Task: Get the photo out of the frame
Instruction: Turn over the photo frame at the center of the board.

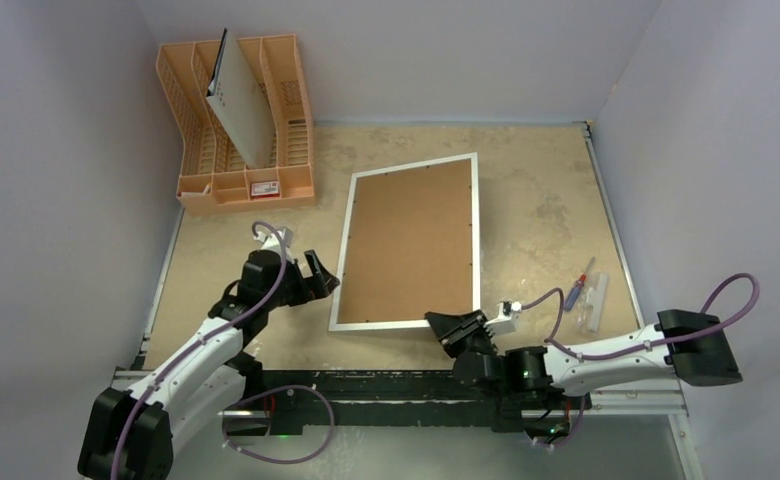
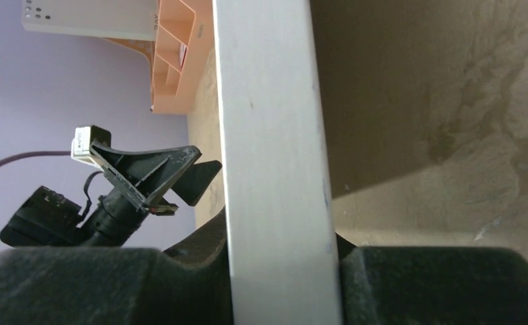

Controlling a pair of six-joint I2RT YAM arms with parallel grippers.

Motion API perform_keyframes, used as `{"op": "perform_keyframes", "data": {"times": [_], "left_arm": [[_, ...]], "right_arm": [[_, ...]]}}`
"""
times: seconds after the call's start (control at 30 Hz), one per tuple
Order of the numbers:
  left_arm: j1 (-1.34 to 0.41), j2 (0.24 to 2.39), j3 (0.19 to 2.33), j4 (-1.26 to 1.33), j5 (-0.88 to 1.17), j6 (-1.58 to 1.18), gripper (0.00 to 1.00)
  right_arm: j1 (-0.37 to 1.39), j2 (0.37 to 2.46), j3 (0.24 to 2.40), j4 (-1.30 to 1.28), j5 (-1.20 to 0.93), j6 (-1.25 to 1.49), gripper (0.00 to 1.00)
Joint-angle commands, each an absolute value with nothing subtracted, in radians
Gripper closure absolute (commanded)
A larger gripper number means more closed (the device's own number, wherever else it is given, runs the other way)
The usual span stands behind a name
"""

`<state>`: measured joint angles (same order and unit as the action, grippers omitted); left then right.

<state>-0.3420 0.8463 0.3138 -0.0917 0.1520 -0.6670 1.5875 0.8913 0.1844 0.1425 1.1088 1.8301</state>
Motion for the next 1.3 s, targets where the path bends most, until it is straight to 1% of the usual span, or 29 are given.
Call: {"op": "perform_keyframes", "data": {"times": [0.0,0.13,0.37,0.47,0.53,0.93,1.13,1.27], "left_arm": [[-0.345,0.854,0.292,-0.061,0.157,-0.645,0.05],[-0.345,0.854,0.284,-0.048,0.168,-0.649,0.05],[-0.345,0.854,0.274,-0.041,0.180,-0.649,0.05],[-0.345,0.855,0.269,-0.044,0.183,-0.649,0.05],[-0.345,0.856,0.268,-0.046,0.183,-0.652,0.05],[-0.345,0.854,0.268,-0.052,0.187,-0.652,0.05],[-0.345,0.856,0.267,-0.046,0.199,-0.655,0.05],[-0.345,0.855,0.265,-0.050,0.201,-0.656,0.05]], "right_arm": [[1.577,0.931,0.118,0.132,0.963,1.870,0.75],[1.536,0.956,0.070,0.195,0.879,1.920,0.74],[1.527,1.014,0.046,0.204,0.831,2.033,0.73],[1.526,1.032,0.062,0.160,0.813,2.073,0.69],[1.526,1.036,0.076,0.106,0.803,2.111,0.69],[1.526,1.058,0.077,0.072,0.777,2.203,0.58],[1.526,1.060,0.085,0.066,0.773,2.210,0.54],[1.526,1.047,0.096,0.043,0.773,2.201,0.54]]}}
